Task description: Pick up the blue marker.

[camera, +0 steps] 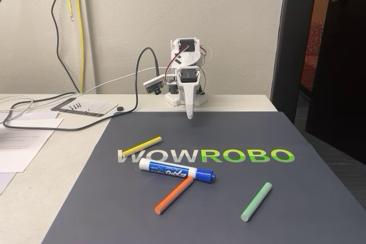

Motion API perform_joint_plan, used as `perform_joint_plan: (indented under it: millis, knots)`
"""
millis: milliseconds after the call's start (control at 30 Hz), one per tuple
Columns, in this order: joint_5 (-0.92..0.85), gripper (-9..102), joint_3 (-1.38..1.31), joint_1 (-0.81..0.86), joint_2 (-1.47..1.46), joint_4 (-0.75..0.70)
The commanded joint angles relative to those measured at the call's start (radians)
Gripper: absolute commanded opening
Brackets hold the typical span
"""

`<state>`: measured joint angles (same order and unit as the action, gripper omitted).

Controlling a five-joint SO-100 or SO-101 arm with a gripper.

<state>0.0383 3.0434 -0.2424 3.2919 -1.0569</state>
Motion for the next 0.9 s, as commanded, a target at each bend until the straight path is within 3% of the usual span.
perform_joint_plan:
  millis: [0,500,867]
  knots:
    - [-0.003,0,-0.008,0.009,0.057,0.002]
    - [-0.012,0,-0.023,0.011,0.057,-0.006]
    - [-0.005,0,-0.120,0.008,0.046,-0.087]
